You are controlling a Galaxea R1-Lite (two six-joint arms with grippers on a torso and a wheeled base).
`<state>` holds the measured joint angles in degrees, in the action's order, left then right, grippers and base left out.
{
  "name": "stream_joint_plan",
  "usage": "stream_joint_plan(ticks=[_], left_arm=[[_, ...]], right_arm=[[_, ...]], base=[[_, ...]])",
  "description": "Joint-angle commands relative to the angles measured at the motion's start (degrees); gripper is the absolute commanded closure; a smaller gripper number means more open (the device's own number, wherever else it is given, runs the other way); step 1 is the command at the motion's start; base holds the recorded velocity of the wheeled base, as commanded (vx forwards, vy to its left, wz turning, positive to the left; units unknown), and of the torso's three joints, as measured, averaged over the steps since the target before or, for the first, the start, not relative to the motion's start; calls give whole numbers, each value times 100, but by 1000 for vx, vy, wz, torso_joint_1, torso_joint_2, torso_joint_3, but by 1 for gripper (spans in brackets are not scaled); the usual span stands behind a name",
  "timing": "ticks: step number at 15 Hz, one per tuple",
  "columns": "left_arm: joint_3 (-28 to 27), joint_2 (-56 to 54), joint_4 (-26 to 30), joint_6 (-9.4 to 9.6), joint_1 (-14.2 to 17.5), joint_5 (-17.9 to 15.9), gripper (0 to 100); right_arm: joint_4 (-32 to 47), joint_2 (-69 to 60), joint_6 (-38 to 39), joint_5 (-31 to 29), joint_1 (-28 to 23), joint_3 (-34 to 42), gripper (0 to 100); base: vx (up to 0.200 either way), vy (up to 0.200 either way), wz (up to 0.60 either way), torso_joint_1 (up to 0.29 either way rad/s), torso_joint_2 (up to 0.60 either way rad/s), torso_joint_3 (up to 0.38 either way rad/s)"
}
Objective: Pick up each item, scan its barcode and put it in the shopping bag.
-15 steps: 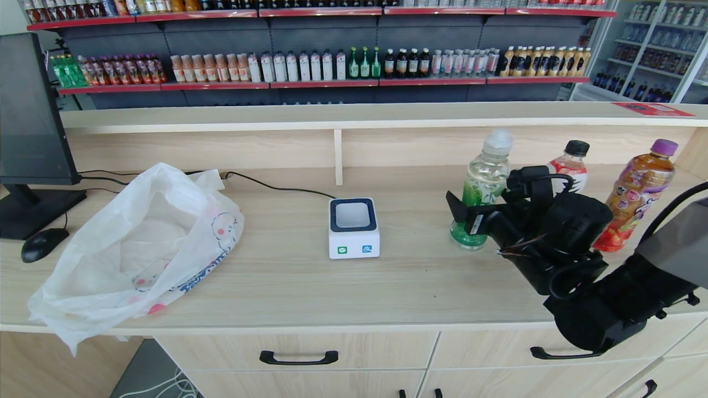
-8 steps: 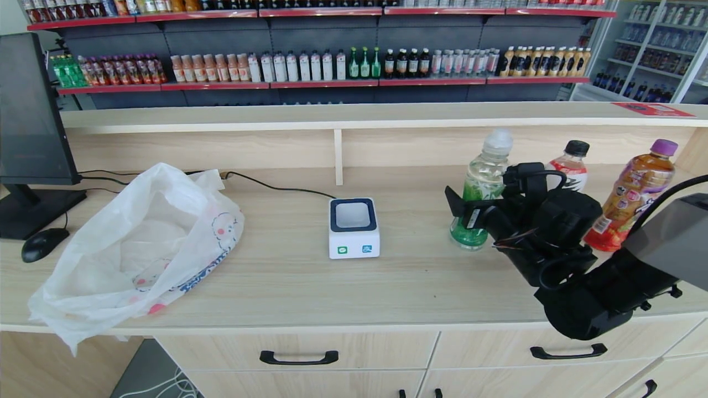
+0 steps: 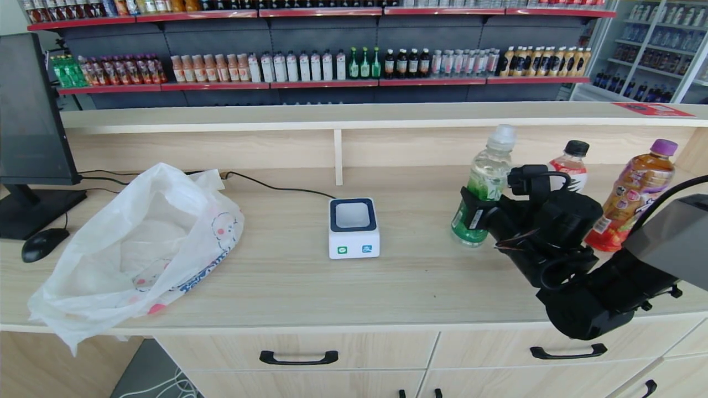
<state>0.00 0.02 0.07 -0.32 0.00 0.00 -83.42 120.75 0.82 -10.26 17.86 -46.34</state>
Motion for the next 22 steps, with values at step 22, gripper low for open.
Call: stream_joint_plan(ticks=[22], left_arm=[[0, -2, 1, -3, 0, 0, 0]], right_arm=[[-60, -1642, -3, 596, 490, 863, 100]], base=[[0, 0, 0, 0, 0, 0]])
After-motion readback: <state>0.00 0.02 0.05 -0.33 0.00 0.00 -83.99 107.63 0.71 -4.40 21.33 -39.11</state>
